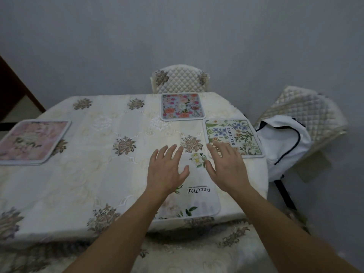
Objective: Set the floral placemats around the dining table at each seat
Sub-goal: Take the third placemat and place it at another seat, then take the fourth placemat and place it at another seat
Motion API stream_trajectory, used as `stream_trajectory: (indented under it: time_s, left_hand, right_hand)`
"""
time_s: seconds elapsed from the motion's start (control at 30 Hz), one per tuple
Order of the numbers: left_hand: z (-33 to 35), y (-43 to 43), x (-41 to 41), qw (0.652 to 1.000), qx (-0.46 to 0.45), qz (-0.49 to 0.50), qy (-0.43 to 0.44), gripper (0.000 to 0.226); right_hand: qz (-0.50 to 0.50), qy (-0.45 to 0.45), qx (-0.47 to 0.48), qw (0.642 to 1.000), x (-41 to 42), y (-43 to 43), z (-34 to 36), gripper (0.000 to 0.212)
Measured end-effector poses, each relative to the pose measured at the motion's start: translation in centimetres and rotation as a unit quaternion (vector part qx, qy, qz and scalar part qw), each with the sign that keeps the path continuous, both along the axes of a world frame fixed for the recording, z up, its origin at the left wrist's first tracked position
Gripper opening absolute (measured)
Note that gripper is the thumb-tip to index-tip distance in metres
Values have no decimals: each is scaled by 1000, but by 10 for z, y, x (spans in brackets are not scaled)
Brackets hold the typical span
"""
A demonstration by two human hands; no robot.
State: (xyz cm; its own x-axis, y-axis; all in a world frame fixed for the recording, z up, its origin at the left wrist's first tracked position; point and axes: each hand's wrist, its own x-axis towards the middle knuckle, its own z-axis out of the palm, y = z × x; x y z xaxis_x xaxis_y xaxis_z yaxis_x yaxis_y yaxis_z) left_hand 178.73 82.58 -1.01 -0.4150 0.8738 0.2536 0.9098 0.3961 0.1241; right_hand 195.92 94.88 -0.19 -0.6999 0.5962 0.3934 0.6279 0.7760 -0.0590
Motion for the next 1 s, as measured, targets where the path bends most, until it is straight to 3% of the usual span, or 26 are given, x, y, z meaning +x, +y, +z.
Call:
stream_trajectory:
  time_s: [0.47,0.77,1.0]
  left_hand:
    - [-8,-11,22,1000,-19,-3,7,66]
    - [-2,-75,-11,994,-11,112,15,64]
    - [2,-151,-5,967,-17,253,18,63]
  right_hand:
    - [-23,-23,-58,998,17,-34,-16,51]
    - [90,-25,-67,993,-46,-60,-9,49]
    - [234,-36,-82,968,-88,-103,-15,49]
